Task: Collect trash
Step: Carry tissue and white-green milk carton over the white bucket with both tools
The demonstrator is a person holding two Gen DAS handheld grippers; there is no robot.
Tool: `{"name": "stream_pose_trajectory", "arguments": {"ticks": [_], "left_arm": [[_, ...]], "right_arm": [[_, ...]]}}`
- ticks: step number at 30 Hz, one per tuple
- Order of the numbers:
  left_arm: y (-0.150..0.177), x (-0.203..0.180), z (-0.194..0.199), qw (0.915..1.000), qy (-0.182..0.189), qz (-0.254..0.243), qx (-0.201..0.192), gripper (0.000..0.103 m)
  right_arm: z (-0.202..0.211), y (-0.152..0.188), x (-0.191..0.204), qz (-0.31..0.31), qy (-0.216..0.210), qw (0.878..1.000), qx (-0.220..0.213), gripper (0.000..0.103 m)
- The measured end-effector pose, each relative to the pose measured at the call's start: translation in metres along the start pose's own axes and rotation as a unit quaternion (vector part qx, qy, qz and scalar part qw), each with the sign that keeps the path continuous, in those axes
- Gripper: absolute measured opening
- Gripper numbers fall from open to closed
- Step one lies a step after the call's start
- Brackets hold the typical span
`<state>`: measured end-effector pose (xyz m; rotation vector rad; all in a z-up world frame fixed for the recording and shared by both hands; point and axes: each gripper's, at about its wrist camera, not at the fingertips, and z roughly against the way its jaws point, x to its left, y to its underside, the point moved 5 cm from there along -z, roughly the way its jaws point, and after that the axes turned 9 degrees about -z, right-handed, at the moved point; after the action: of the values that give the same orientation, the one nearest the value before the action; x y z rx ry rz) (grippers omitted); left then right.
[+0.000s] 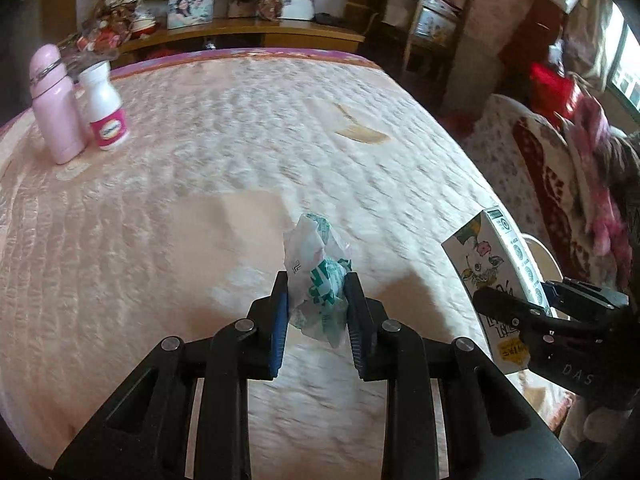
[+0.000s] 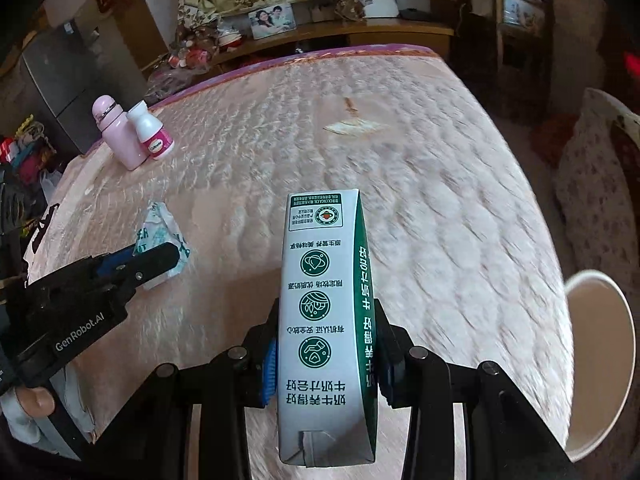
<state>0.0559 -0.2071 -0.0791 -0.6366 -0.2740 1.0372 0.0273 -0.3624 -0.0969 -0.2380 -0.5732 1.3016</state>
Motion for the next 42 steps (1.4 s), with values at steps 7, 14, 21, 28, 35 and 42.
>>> {"name": "stream_pose_trajectory", "arguments": {"ticks": [7,14,21,28,35,42], "left_arm": [[0.003,-0.056,0.0,0.9992,0.016,-0.036,-0.002,0.024],[0.0,-0.089,-0.006,0.998,0.027,-0.056,0.002,0.024],[-0.007,-0.121,-0.012,0.996,0.047,-0.075,0.003,0.024],[-0.019,-0.163,-0.021,0.9921,0.071,-0.103,0.002,0.024],[-0.028,-0.207,-0.033,0.9874,0.093,-0.128,0.005,0.024],[-0.035,-0.251,-0.045,0.9813,0.115,-0.154,0.011,0.024]], "right_arm": [[0.03,0.02,-0.043,-0.026,0.015,0.999,-0.013,0.037],[0.048,0.031,-0.081,-0.055,0.025,0.998,-0.022,0.037],[0.062,0.038,-0.115,-0.078,0.039,0.996,-0.028,0.037],[0.076,0.039,-0.148,-0.1,0.058,0.993,-0.04,0.037],[0.09,0.044,-0.19,-0.123,0.082,0.988,-0.048,0.037],[0.099,0.052,-0.235,-0.157,0.102,0.981,-0.049,0.037]]}}
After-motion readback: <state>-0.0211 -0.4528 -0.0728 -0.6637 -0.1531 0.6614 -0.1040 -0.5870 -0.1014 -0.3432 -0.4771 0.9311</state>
